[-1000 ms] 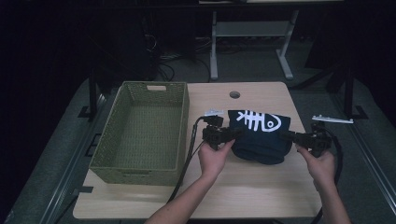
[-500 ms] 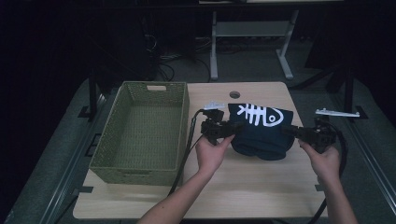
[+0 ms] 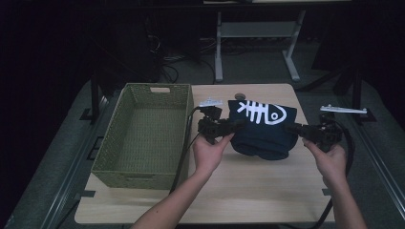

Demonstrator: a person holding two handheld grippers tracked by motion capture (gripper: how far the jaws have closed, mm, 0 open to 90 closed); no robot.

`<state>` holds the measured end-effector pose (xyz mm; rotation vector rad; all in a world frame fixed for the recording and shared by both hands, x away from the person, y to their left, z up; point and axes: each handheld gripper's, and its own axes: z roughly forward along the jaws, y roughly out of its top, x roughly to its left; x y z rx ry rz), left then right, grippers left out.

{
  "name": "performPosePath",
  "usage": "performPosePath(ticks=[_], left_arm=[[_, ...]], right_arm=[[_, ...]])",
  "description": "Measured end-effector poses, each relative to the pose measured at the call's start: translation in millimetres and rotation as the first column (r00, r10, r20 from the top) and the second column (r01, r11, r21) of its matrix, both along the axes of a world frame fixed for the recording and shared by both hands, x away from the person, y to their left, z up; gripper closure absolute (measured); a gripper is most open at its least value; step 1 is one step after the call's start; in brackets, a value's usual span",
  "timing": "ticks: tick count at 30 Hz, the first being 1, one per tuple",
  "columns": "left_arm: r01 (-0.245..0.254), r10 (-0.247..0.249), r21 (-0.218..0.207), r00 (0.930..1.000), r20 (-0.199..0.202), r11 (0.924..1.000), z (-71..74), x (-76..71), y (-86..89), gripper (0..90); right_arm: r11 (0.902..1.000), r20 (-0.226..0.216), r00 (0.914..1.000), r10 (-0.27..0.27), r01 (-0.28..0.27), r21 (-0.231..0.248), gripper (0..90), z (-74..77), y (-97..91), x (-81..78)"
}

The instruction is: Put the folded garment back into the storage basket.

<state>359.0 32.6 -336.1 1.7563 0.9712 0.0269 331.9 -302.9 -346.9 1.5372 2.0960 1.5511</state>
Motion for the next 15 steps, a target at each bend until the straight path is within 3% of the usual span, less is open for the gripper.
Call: performPosePath(ticks=[8,15], left_arm=[[-0.006,0.006,-0.02,0.9999,-0.009,0.9998,6.3,0.8,14.7,67.4],[-0.015,0.015,-0.031,0.9999,0.007,0.9994,12.4,-0.3,28.4,67.2]], right_arm=[[0.9998,0.0,0.9998,0.017,-0.017,0.007,71.7,5.0,11.4,4.2],[0.9992,0.008,0.9994,0.035,-0.035,0.021,71.6,10.3,22.3,7.8]])
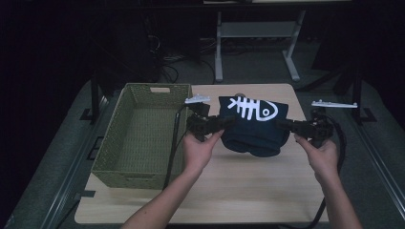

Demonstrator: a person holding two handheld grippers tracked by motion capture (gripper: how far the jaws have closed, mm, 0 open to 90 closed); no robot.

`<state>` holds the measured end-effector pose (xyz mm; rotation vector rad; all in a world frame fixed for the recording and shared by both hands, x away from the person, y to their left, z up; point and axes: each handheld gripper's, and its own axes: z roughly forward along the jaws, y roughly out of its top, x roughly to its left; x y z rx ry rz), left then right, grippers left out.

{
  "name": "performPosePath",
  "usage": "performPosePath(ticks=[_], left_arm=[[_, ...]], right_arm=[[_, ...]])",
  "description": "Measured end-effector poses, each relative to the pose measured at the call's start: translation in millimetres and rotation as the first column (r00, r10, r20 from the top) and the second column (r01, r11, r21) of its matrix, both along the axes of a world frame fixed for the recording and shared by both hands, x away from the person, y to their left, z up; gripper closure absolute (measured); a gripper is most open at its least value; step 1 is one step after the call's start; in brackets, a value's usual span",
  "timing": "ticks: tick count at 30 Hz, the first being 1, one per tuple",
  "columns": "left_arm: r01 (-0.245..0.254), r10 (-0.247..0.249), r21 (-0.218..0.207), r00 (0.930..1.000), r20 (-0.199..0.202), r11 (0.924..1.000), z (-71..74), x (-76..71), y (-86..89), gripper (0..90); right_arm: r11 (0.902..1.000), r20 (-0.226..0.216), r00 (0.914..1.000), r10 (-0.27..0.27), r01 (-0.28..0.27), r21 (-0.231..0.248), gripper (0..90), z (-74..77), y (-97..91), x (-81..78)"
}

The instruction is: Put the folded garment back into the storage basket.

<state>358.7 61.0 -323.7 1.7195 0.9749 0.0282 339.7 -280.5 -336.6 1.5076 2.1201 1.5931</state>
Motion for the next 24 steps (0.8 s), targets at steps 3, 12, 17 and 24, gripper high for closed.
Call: performPosePath(ticks=[3,12,17,24], left_arm=[[-0.003,0.003,-0.008,1.0,-0.001,1.0,2.1,-0.2,6.3,67.2],[0.009,-0.01,-0.033,0.9997,-0.021,0.9994,7.3,-0.4,22.5,66.5],[0.007,-0.008,-0.049,0.9998,-0.019,0.9988,10.9,-2.2,29.1,66.4],[-0.006,0.006,-0.045,0.9999,-0.013,0.999,14.7,-2.3,40.8,66.4]], right_arm=[[0.9999,0.001,1.0,0.009,-0.009,-0.006,71.6,2.4,5.8,1.8],[0.9996,0.003,0.9996,0.028,-0.028,-0.006,71.6,7.3,18.9,6.8],[0.9994,0.004,0.9994,0.033,-0.033,0.004,71.6,10.6,24.4,8.6],[0.9988,0.01,0.9988,0.048,-0.048,-0.001,71.6,16.2,35.4,11.6]])
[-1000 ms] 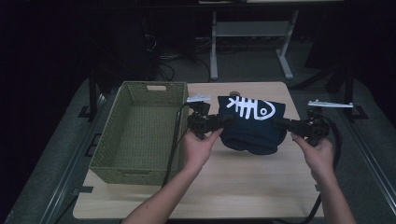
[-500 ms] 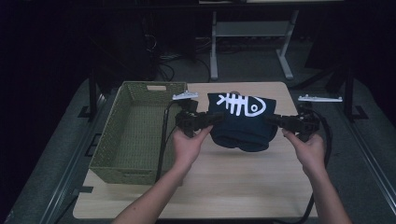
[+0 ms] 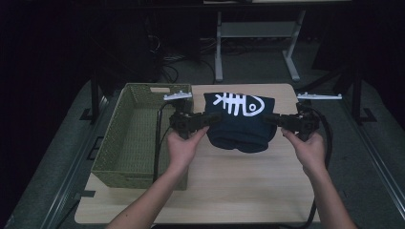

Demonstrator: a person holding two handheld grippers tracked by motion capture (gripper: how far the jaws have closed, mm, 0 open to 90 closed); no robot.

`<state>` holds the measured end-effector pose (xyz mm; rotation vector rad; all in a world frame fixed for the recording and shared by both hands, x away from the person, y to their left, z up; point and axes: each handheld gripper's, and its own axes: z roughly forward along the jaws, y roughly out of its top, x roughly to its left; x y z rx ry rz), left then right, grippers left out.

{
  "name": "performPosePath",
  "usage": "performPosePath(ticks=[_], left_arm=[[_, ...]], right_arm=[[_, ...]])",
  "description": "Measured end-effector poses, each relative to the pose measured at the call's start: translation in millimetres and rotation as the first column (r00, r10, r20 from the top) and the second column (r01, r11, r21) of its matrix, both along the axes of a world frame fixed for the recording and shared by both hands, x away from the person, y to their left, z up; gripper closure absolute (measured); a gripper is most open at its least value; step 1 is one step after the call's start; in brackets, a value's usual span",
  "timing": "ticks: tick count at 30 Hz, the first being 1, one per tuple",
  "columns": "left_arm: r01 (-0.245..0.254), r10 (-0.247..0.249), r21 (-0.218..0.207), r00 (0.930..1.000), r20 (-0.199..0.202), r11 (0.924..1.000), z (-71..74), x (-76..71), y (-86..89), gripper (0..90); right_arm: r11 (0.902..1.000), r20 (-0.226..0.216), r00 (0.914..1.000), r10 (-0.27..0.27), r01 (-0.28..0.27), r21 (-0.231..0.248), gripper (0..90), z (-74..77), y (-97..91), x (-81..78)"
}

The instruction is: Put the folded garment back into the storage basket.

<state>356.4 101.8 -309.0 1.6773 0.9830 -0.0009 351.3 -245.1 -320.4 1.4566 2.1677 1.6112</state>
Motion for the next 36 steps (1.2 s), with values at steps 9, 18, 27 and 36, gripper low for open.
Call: performPosePath(ticks=[9,18,27,36], left_arm=[[-0.025,0.025,-0.001,0.9997,-0.002,0.9997,0.7,0.8,20.0,66.4],[-0.047,0.047,-0.01,0.9989,-0.002,0.9988,0.5,-2.0,36.4,66.4],[-0.062,0.062,-0.017,0.9981,0.0,0.998,4.2,-1.3,50.4,66.4],[-0.08,0.08,-0.022,0.9968,-0.006,0.9966,6.0,-1.9,66.8,66.5]], right_arm=[[0.9994,-0.007,0.9994,0.033,-0.033,-0.006,71.6,6.3,19.4,4.0],[0.9981,-0.002,0.9982,0.06,-0.06,-0.014,71.5,9.1,36.8,8.5],[0.997,0.002,0.9971,0.076,-0.076,-0.009,71.3,12.4,49.7,12.7],[0.9943,0.011,0.9943,0.106,-0.106,-0.007,71.3,15.5,65.9,16.9]])
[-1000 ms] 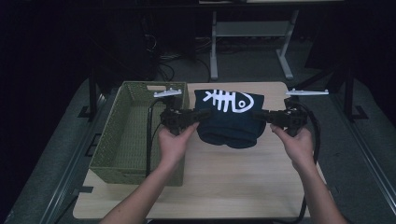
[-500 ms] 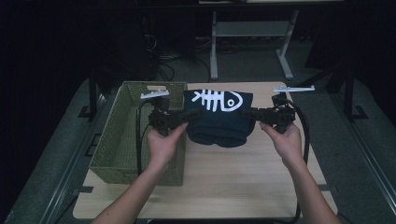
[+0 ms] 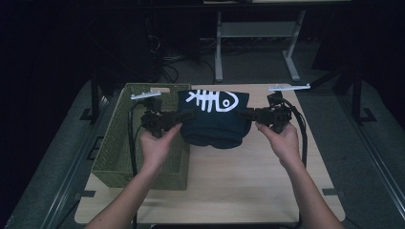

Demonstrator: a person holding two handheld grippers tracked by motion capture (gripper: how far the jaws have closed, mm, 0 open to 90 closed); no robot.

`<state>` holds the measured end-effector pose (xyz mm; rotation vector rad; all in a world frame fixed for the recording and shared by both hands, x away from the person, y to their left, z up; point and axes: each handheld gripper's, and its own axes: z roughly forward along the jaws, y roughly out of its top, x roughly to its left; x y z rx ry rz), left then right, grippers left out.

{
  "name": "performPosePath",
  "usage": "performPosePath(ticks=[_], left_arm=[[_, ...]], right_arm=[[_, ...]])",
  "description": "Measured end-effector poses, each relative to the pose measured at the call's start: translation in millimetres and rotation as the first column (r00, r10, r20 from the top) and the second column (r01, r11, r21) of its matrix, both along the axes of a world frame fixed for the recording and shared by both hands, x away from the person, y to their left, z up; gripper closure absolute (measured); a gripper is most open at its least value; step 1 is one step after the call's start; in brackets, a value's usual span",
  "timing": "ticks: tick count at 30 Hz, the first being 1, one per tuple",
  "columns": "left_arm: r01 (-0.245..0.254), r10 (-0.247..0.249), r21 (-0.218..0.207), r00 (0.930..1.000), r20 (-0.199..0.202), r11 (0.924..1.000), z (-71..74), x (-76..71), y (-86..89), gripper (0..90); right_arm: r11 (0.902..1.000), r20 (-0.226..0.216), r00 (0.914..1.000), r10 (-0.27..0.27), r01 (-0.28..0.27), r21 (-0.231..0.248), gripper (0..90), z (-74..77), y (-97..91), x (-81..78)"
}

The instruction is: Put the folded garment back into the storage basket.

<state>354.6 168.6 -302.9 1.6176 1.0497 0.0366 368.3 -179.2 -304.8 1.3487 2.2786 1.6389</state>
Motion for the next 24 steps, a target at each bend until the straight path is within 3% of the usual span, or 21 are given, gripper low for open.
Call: performPosePath(ticks=[24], left_arm=[[-0.07,0.07,-0.011,0.9973,-0.02,0.9975,-5.6,-1.2,45.0,66.6]], right_arm=[[0.9982,0.005,0.9982,0.06,-0.06,-0.003,71.4,4.2,47.7,9.1]])
